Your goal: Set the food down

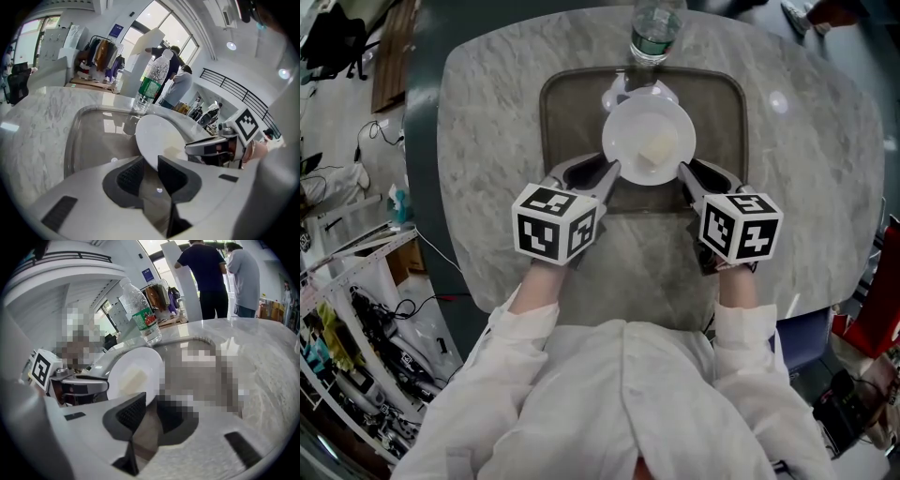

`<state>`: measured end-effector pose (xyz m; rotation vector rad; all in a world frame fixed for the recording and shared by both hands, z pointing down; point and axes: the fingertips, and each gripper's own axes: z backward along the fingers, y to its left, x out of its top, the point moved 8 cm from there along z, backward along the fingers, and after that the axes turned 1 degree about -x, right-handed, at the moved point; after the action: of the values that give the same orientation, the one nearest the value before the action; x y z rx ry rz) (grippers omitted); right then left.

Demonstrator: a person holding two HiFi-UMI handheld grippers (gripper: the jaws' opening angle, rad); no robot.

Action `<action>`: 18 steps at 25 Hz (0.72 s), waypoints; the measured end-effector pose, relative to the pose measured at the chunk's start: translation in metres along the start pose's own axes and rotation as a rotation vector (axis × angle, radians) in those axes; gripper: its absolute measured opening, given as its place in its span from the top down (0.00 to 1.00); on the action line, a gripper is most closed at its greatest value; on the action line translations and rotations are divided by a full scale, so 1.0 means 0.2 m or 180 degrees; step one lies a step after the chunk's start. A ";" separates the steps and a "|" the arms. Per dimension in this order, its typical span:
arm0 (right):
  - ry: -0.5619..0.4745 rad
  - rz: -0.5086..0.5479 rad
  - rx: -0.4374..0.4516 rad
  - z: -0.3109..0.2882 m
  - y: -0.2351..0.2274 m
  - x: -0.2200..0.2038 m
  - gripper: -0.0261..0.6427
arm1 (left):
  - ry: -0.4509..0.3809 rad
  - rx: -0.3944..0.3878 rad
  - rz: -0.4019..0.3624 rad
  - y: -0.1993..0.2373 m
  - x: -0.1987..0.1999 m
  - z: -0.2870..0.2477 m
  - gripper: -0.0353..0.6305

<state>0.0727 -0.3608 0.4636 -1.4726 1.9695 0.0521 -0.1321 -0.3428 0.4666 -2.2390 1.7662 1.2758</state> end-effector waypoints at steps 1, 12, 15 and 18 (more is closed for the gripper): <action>0.0033 0.0052 -0.0038 0.00 0.01 0.00 0.89 | 0.0010 0.0026 -0.0019 0.00 0.00 0.00 0.82; 0.0264 0.0335 -0.0221 -0.01 0.05 0.02 0.88 | 0.0082 0.0099 -0.0079 0.00 0.00 -0.01 0.82; 0.0308 0.0456 -0.0267 -0.02 0.06 0.02 0.87 | 0.0084 0.0109 -0.0076 0.00 0.00 -0.01 0.82; 0.0292 0.0480 -0.0283 -0.01 0.06 0.01 0.86 | 0.0078 0.0114 -0.0064 0.00 0.00 -0.01 0.82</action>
<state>0.0603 -0.3592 0.4602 -1.4012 2.1752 0.1420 -0.1311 -0.3442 0.4677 -2.2571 1.7552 1.2084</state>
